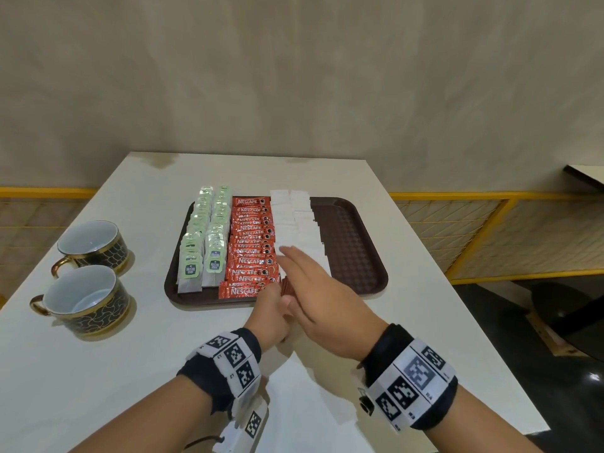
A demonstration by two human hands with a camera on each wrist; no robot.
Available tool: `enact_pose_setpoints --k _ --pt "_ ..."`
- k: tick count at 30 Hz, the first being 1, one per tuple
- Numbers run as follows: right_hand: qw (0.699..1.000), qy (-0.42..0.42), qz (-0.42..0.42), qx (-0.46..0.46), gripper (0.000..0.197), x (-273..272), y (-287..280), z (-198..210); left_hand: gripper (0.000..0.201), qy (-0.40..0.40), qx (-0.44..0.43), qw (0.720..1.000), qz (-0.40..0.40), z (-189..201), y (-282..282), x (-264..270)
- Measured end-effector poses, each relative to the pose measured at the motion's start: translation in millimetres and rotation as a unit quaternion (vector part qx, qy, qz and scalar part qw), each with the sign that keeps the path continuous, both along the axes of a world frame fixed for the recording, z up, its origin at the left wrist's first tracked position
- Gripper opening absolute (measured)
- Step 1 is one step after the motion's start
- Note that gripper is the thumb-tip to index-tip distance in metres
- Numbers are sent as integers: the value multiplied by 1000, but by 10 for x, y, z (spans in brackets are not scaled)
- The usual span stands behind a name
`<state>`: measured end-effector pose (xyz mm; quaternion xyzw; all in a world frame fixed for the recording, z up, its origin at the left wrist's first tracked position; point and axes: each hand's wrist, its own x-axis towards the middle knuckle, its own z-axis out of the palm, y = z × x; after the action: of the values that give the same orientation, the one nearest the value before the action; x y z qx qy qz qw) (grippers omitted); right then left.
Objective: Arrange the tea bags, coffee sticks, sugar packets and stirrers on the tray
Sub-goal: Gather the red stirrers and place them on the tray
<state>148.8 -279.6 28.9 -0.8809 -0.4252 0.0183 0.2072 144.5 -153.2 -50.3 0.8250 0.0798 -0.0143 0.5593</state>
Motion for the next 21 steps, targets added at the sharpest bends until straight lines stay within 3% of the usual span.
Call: enact_pose_setpoints --k 5,10,12,14,15,17,19,21 --pt "997 -40 35 -62 59 37 32 -97 26 -8 14 1000 2 28 -22 7" --pt "999 6 8 -35 60 63 48 -68 34 5 -8 1000 -1 117 -40 -74" --pt "993 97 -39 61 65 79 57 -44 36 9 -44 999 -1 180 -30 -109" --pt "955 184 -127 196 68 135 72 -47 34 6 -54 998 -11 282 -13 -126" --pt "938 218 -156 220 63 153 87 -48 33 2 -65 998 -9 306 5 -112" --pt "935 251 -166 188 51 185 150 -126 33 -6 -86 996 11 323 44 -59" --pt "936 250 -160 190 30 161 278 -176 34 9 -100 994 43 312 85 2" --pt "935 226 -173 214 29 172 410 -212 34 24 -105 993 56 299 102 62"
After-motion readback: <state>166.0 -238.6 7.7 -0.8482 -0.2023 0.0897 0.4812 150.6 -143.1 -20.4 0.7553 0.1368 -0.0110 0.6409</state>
